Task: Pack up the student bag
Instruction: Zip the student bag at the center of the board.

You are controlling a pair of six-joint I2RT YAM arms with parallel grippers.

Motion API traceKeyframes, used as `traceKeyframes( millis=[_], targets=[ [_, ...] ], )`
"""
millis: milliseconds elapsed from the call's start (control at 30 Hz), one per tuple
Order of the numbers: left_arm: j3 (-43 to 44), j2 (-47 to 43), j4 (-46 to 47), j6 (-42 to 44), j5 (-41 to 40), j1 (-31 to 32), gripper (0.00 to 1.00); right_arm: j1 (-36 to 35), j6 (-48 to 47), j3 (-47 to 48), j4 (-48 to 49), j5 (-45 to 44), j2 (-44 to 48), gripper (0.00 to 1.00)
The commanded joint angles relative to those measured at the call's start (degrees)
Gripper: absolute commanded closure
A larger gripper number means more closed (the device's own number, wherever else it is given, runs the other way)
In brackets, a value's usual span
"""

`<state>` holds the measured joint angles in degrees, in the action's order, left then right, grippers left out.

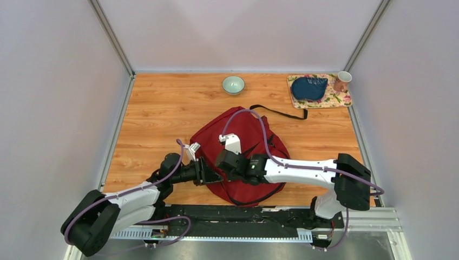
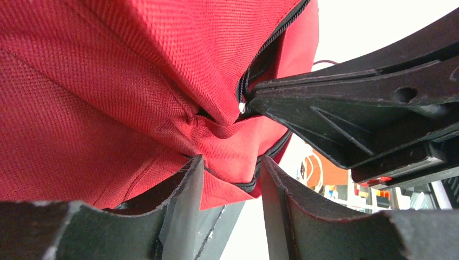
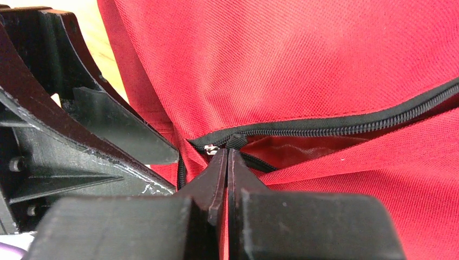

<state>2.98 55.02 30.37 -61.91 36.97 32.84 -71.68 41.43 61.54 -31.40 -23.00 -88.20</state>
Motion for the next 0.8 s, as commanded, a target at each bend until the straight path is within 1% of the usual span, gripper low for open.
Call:
traceKeyframes(
  millis=[0, 167, 333, 467, 500, 567, 700, 767],
  targets=[
    [-1.7, 3.2, 9.6, -1.3, -1.9, 0.7, 0.5, -2.3, 5.5, -2.1, 2.7, -1.8, 2.1, 1.0],
    [-2.5, 5.7, 19.0, -4.7, -3.0, 0.7, 0.51, -3.3, 8.0, -4.5, 3.2, -2.0, 1.4, 1.0],
    [-2.4, 8.2, 18.7, -4.8, -3.8, 0.7, 0.51, -3.7, 9.8, -6.0, 4.4, -2.5, 1.5, 1.0],
    [-2.5, 11.8, 20.0, -5.6, -4.5, 0.7, 0.58, -3.7, 10.2, -7.6, 5.9, -2.6, 2.3, 1.0],
    [-4.0, 12.4, 20.5, -5.9, -4.5, 0.7, 0.59, -3.7, 10.5, -7.7, 6.3, -2.7, 2.5, 1.0],
    [-4.4, 13.9, 21.0, -5.7, -4.5, 0.7, 0.6, -3.7, 10.4, -8.5, 7.3, -2.3, 3.2, 1.0],
    [-5.1, 15.4, 21.2, -5.3, -4.4, 0.8, 0.6, -3.7, 11.2, -10.0, 8.4, -2.5, 3.7, 1.0],
    [-5.4, 15.5, 21.2, -5.6, -4.2, 0.9, 0.57, -3.7, 11.2, -10.3, 8.5, -2.7, 3.7, 1.0]
  ],
)
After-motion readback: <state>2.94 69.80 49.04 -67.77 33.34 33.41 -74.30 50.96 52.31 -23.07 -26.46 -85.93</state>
